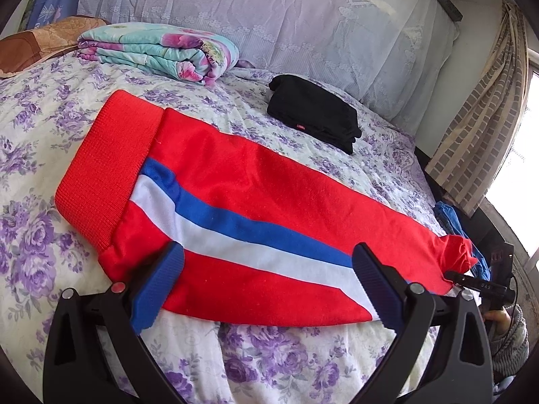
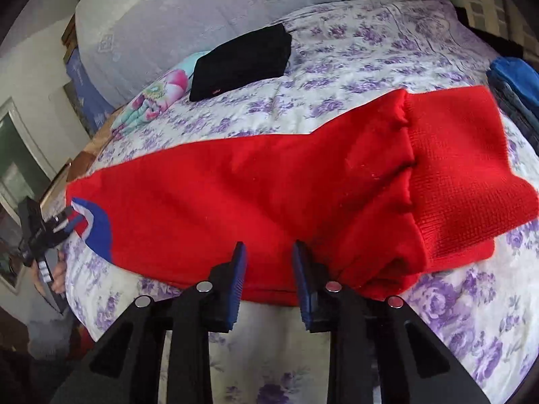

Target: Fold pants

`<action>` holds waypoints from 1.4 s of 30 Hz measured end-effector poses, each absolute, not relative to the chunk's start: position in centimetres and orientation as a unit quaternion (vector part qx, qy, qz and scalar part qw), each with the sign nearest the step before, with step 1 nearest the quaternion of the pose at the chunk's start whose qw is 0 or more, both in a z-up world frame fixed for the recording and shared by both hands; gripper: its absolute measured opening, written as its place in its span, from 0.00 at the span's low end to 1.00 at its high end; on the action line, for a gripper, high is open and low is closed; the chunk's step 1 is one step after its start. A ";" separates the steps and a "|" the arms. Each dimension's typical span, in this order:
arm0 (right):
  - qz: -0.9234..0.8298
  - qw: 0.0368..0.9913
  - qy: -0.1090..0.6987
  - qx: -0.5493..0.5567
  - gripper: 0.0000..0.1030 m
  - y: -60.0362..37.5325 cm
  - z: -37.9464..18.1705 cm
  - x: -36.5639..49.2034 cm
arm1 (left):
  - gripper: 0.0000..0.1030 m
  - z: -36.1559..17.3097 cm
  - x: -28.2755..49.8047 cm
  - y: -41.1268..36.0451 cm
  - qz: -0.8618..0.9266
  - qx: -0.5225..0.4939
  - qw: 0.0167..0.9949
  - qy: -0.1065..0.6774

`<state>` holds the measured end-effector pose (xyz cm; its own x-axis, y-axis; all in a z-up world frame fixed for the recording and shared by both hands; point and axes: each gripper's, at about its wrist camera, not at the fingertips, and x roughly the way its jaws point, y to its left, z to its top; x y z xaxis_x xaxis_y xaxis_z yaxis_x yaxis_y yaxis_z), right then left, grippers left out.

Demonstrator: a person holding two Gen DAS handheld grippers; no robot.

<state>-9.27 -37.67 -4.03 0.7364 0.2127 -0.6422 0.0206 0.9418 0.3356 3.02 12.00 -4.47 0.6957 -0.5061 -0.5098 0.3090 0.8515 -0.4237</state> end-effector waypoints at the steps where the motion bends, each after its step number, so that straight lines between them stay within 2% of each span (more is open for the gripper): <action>1: 0.048 0.923 0.348 0.158 0.32 -37.3 -3.3 -9.5 | 0.95 -4.2 2.8 11.9 -0.216 -0.156 0.909 0.322; 2: 0.056 0.928 0.339 0.143 0.40 -36.4 -2.6 -9.4 | 0.95 -3.9 2.6 11.9 -0.210 -0.159 0.909 0.322; 7: 0.120 0.939 0.313 0.074 0.64 -30.4 -0.4 -7.1 | 0.95 -2.1 2.1 11.0 -0.233 -0.171 0.902 0.321; 9: 0.141 0.928 0.339 0.060 0.67 -28.6 -1.8 -5.6 | 0.95 -2.0 2.0 9.9 -0.228 -0.146 0.908 0.321; 11: 0.157 0.898 0.407 0.052 0.72 -27.5 -4.8 -3.6 | 0.95 -3.2 2.7 8.9 -0.186 -0.099 0.914 0.345; 13: 0.172 0.897 0.405 0.041 0.76 -27.2 -4.6 -3.5 | 0.95 -4.7 3.5 8.7 -0.181 -0.081 0.907 0.372; 15: 0.215 0.887 0.405 0.062 0.76 -27.3 -2.8 -3.1 | 0.95 -4.1 2.8 8.6 -0.179 -0.072 0.912 0.362; 20: 0.313 0.850 0.384 0.177 0.76 -27.8 1.8 2.1 | 0.95 -1.6 3.0 7.8 -0.244 -0.129 0.897 0.345; 23: 0.357 0.808 0.405 0.235 0.79 -27.1 2.5 7.8 | 0.95 -1.6 4.0 5.6 -0.262 -0.113 0.892 0.352; 26: 0.374 0.771 0.449 0.254 0.84 -25.7 1.4 13.3 | 0.95 -4.1 4.8 4.0 -0.257 -0.093 0.880 0.389; 30: 0.385 0.734 0.511 0.227 0.84 -23.2 -1.4 18.1 | 0.95 -4.7 4.3 4.7 -0.268 -0.098 0.880 0.380; 34: 0.423 0.680 0.561 0.212 0.84 -20.9 -4.4 18.8 | 0.95 -4.9 4.6 5.1 -0.270 -0.110 0.876 0.384; 39: 0.482 0.681 0.528 0.155 0.85 -18.4 -2.4 13.7 | 0.95 -4.8 4.7 4.7 -0.258 -0.102 0.881 0.383; 42: 0.492 0.713 0.494 0.074 0.86 -16.9 -0.8 9.5 | 0.95 -4.8 5.0 4.8 -0.259 -0.109 0.880 0.383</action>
